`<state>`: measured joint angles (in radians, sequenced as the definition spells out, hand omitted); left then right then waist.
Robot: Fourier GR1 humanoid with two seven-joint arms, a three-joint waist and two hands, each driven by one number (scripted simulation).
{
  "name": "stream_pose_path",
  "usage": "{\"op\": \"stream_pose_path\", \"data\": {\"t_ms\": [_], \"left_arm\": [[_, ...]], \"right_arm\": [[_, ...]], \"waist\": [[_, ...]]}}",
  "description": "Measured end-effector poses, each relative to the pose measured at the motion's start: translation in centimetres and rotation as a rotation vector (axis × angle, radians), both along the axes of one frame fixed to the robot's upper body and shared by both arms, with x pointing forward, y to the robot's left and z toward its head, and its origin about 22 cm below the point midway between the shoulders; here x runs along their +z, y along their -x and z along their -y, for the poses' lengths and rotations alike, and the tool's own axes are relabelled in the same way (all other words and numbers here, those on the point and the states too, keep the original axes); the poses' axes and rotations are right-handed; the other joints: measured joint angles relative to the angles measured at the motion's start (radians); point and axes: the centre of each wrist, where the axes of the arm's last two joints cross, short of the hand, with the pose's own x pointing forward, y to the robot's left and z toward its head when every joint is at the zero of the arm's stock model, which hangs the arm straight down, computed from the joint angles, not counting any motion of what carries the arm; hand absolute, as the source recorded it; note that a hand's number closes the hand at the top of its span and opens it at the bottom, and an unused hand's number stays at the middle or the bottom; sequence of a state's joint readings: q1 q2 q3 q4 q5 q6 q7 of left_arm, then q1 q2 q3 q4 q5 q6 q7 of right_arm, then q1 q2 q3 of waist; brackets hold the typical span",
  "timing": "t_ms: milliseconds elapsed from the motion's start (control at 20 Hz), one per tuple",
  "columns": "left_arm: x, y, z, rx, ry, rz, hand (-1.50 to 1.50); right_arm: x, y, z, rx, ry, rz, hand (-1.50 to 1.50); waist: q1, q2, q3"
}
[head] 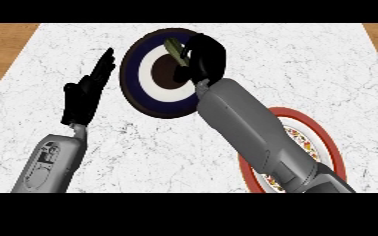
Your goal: Pick the squash from the plate and place it in the plate
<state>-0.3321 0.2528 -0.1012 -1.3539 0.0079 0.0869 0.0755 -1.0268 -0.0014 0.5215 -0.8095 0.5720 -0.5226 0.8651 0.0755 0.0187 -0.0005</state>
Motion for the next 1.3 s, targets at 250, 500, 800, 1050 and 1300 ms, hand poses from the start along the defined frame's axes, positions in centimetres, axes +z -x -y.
{"op": "stream_pose_path", "data": {"t_ms": [250, 500, 800, 1050, 1300], "left_arm": [[-0.1, -0.4, 1.0, -0.014, -0.002, 0.008, 0.0], [0.0, -0.3, 1.3, -0.028, -0.004, 0.013, 0.0], [-0.1, 0.0, 0.7, -0.017, -0.005, 0.005, 0.0], [-0.7, 0.3, -0.2, 0.023, -0.003, -0.011, 0.0], [-0.7, 1.2, -1.8, 0.062, 0.003, -0.014, 0.0]], "right_arm": [[-1.8, -0.6, 0.7, -0.029, -0.098, -0.039, -1.5], [-1.8, -1.1, 1.0, -0.029, -0.224, 0.013, -1.5], [-1.4, -0.8, 1.3, -0.084, -0.426, 0.173, -1.5], [-2.3, -0.2, 2.3, -0.174, -0.548, 0.244, -1.5], [-4.6, 1.4, 4.9, -0.253, -0.63, 0.292, -1.5]], "waist": [[0.021, 0.008, 0.0], [0.032, 0.01, 0.001], [0.019, 0.004, 0.002], [-0.022, -0.007, 0.001], [-0.059, -0.017, 0.001]]}}
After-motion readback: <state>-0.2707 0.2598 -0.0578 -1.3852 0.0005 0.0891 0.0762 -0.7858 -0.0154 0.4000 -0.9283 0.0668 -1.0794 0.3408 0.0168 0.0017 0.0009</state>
